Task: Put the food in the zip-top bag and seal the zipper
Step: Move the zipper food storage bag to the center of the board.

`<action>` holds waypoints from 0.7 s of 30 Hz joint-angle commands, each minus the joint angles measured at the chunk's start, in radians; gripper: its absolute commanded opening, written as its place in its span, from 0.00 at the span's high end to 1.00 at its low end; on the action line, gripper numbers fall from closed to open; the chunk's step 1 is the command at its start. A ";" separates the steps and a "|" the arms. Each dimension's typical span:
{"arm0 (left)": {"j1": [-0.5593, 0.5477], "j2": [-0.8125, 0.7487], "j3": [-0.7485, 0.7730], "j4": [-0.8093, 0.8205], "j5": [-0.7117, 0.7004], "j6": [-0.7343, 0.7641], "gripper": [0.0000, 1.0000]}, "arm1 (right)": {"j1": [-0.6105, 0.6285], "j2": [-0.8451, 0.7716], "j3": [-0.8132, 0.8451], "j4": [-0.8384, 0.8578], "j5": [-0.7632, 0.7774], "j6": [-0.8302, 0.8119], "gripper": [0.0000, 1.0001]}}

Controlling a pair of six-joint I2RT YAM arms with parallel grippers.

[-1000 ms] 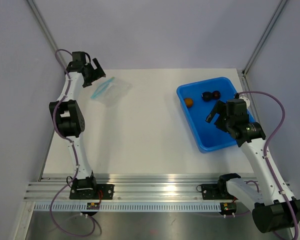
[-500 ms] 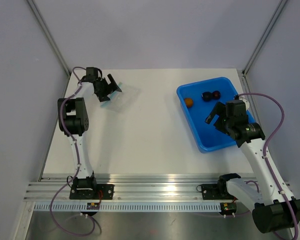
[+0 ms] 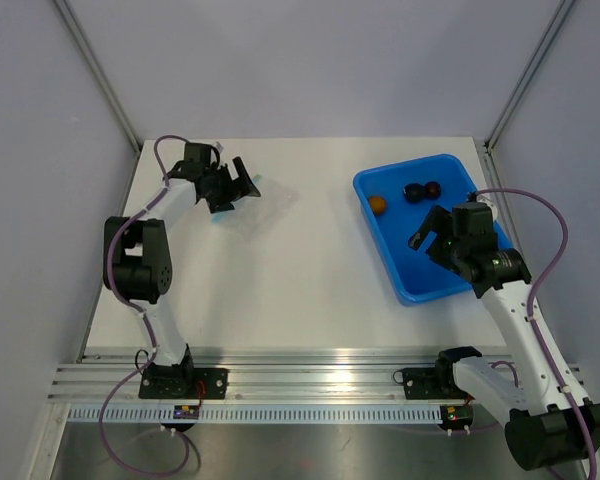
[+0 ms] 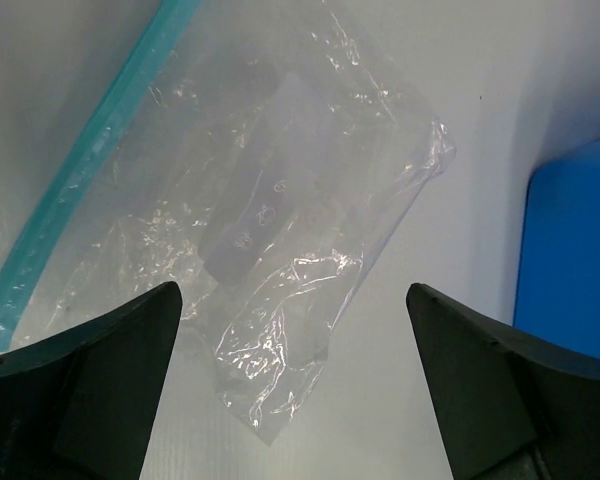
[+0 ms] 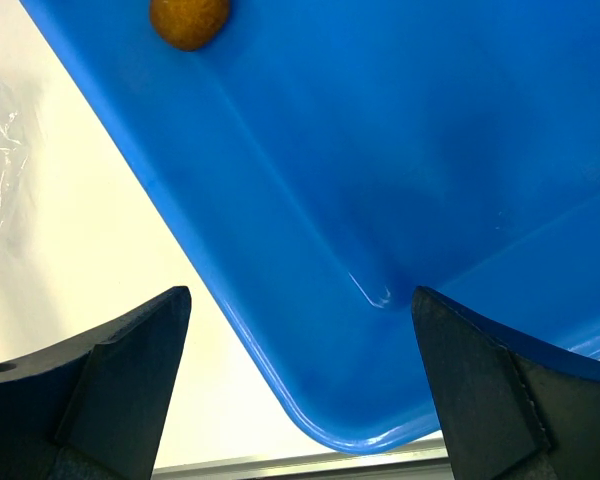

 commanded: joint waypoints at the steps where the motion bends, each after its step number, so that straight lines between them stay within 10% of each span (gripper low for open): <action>1: 0.021 -0.034 0.074 -0.041 -0.123 0.068 0.01 | -0.001 -0.030 -0.007 -0.002 -0.019 0.016 0.01; 12: 0.074 0.292 0.410 -0.181 0.099 0.133 0.01 | -0.001 -0.074 -0.030 -0.048 -0.015 0.029 0.01; 21: 0.068 0.209 0.214 -0.062 0.260 0.093 0.07 | -0.001 -0.049 -0.041 -0.025 -0.027 0.032 0.01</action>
